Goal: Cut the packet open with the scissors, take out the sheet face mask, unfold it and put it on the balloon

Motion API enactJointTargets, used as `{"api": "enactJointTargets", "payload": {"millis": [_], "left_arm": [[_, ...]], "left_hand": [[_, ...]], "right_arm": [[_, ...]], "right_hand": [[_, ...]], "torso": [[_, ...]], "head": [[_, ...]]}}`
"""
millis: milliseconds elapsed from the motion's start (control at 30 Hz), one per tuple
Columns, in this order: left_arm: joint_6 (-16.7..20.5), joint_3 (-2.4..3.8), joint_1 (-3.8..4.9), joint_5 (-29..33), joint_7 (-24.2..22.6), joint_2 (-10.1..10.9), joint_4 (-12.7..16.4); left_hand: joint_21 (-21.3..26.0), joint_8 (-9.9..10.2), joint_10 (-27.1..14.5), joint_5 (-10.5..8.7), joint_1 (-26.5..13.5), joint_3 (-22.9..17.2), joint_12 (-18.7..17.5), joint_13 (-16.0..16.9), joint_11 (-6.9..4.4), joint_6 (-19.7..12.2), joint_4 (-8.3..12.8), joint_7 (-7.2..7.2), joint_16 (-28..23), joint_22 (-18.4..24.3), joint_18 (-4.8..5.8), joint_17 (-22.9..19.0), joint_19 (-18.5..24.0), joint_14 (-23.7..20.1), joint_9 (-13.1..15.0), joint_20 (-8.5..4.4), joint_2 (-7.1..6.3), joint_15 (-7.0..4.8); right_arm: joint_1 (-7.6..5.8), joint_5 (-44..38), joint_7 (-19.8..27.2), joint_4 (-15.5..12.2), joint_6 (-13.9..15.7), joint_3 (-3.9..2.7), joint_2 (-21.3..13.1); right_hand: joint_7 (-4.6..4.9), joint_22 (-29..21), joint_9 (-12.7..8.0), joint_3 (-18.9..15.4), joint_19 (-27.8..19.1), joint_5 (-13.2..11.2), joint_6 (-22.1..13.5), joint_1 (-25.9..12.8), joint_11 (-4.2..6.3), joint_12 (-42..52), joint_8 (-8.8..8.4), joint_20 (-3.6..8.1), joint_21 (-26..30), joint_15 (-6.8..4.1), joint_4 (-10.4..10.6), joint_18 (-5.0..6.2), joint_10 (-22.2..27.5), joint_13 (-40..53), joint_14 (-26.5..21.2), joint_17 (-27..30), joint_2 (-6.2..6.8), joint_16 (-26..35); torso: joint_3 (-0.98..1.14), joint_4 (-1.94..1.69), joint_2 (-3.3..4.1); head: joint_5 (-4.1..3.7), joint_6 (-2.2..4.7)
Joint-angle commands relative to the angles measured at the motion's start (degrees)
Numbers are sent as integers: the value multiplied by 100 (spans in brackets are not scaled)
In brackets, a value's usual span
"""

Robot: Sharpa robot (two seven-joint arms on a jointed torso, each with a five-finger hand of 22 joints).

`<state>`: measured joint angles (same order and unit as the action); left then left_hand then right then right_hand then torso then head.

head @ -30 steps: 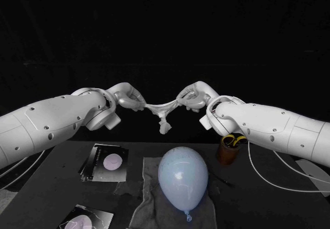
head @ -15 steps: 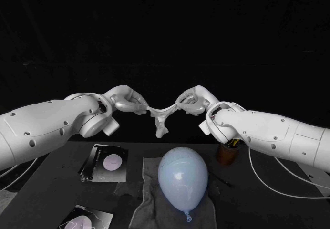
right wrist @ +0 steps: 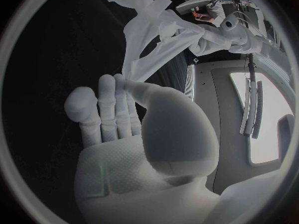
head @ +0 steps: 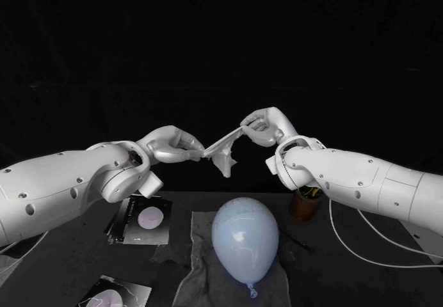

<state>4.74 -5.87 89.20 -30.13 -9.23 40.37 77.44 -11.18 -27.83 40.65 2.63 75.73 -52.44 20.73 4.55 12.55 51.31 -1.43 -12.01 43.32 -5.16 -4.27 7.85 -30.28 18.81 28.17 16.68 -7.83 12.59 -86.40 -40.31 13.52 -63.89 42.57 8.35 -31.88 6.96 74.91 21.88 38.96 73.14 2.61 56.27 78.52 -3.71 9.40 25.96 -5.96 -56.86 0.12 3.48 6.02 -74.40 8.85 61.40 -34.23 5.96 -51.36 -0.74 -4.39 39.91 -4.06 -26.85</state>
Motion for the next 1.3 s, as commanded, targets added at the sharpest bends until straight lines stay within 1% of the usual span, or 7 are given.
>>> {"api": "enactJointTargets", "payload": {"millis": [33,267,600,833,1000,1100,1300], "left_arm": [[-79,3,-28,624,-772,4,36],[-83,-2,-54,1547,-1112,-81,15],[-347,-5,-67,2222,-1243,-149,-40],[-505,-6,-72,2584,-1217,-208,-65],[-467,-6,-75,2861,-1172,-228,-113],[-394,-6,-77,2929,-1140,-238,-150],[-289,-6,-78,2938,-1065,-260,-199]], "left_hand": [[256,-66,-234,20,86,-21,-141,-91,53,-65,-17,-28,-122,129,72,-67,543,-309,478,8,22,83],[516,-310,-382,28,119,-36,-448,-100,96,-348,-50,-188,-856,261,93,-309,1050,-432,610,46,168,129],[772,-844,-569,21,-158,-26,-1100,-143,190,-717,-125,-77,-1892,318,55,-479,1518,-573,839,13,407,222],[802,-1720,6,20,-459,-168,-1478,-125,166,-1552,-331,-323,-1959,303,105,-440,1592,-414,1315,41,774,174],[510,-2531,907,30,-738,-440,-1563,-97,98,-2236,-561,-271,-1849,170,94,-390,638,441,1673,58,911,37],[30,-2884,1294,22,-894,-605,-1537,-80,-28,-2530,-660,-294,-1352,-26,-140,-250,-784,1849,1791,-15,919,-163],[-162,-3235,1789,25,-1126,-789,-1554,-72,-170,-2740,-697,-199,-1528,-23,-525,-259,-1374,2918,1779,-17,945,-387]], "right_arm": [[-5,193,228,72,219,-12,12],[-5,180,191,41,83,-15,16],[-12,119,141,2,24,-19,14],[-43,127,163,-58,62,-38,4],[-77,126,177,-111,85,-51,1],[-97,121,178,-106,92,-55,7],[-123,109,174,-72,100,-59,19]], "right_hand": [[25,609,7,8,-30,17,-6,66,29,-23,18,-9,41,0,-43,58,-9,7,-34,-9,-13,23],[28,605,7,11,-37,17,-10,75,28,-27,15,-10,55,1,-51,61,-4,8,-41,-11,-20,24],[30,605,7,12,-40,17,-13,79,27,-29,13,-11,59,2,-54,62,-2,9,-45,-11,-23,25],[32,605,8,12,-40,17,-14,81,25,-29,12,-12,58,3,-57,62,-3,10,-48,-12,-26,25],[32,605,8,12,-40,17,-14,81,25,-29,12,-12,58,3,-57,62,-3,10,-48,-12,-26,25],[32,605,8,12,-40,17,-14,81,25,-29,12,-12,58,3,-57,62,-3,10,-48,-12,-26,25],[35,606,9,10,-40,17,-15,85,24,-29,11,-14,59,4,-63,62,-6,14,-53,-15,-30,24]], "torso": [[2,9,-3],[4,9,-11],[8,12,-3],[5,13,-3],[5,3,-12],[2,2,-13],[2,4,-2]], "head": [[4,-13],[24,-20],[11,-25],[10,-16],[16,-7],[14,5],[15,6]]}}
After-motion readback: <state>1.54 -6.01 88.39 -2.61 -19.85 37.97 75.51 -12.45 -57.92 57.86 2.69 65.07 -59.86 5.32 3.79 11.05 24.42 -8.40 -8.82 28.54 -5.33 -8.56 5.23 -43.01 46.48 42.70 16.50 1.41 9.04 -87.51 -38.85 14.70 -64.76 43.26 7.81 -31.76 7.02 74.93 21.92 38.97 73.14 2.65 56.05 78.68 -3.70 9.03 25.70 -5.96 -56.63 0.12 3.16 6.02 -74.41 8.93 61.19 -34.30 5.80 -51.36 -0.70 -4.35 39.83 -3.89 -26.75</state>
